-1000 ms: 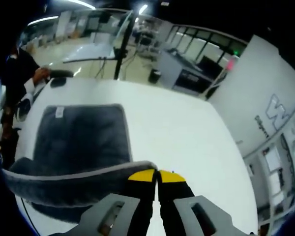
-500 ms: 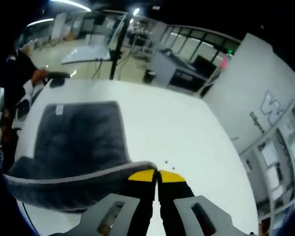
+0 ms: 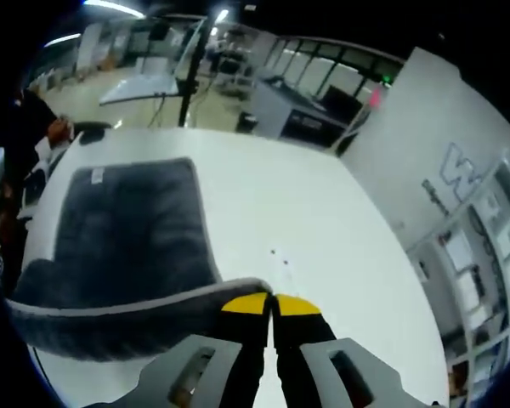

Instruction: Open the folded towel by lifting each exposed corner and separating the folded layers until the towel lies flat within the target outline without major curled edges

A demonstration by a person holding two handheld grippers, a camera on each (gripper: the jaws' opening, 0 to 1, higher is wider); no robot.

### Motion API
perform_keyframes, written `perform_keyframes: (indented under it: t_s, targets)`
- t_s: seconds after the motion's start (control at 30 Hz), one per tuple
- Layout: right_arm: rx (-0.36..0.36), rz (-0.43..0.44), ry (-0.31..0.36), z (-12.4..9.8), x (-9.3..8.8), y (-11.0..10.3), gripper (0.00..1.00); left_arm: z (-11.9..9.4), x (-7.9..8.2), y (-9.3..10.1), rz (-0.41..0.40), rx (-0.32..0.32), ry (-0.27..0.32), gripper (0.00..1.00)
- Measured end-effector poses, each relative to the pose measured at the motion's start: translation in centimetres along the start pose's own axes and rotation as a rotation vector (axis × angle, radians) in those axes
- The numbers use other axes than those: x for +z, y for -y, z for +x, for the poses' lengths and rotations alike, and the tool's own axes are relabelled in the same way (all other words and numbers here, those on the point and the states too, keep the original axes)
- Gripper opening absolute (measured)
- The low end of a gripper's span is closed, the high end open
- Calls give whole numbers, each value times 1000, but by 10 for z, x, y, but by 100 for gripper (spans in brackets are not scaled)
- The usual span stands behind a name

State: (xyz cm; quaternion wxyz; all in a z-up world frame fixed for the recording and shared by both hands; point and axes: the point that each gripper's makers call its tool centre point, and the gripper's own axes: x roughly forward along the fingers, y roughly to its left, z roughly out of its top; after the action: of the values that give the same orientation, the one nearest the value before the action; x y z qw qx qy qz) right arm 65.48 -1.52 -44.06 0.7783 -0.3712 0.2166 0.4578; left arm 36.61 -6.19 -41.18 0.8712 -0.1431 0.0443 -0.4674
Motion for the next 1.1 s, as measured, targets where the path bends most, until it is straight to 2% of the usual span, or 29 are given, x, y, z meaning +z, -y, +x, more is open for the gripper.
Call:
perform_keyframes:
  t_s: [0.13, 0.2, 0.4, 0.6, 0.8, 0.87, 0.93, 0.97, 1.1]
  targets:
    - [-10, 2, -7, -7, -7, 6, 0, 10, 0, 7, 6, -24, -13, 0]
    - [-13, 10, -9, -9, -12, 9, 0, 16, 3, 13, 24, -51, 8, 0]
    - [-32, 19, -30, -19, -31, 14, 0, 32, -3, 21, 24, -78, -9, 0]
    - [-55, 35, -40, -32, -46, 20, 0, 41, -1, 30, 38, -105, -14, 0]
    - [-69, 54, -52, -40, -60, 23, 0, 41, -1, 33, 58, -129, -29, 0]
    - [-70, 56, -54, -42, -63, 23, 0, 55, 2, 39, 62, -138, -30, 0]
    - [-74, 61, -55, -45, -65, 23, 0, 52, -1, 40, 69, -146, -32, 0]
    - [-75, 61, -55, -45, -66, 24, 0, 62, 1, 43, 71, -150, -32, 0]
    - [-84, 63, -61, -51, -72, 24, 0, 73, -7, 51, 85, -172, -43, 0]
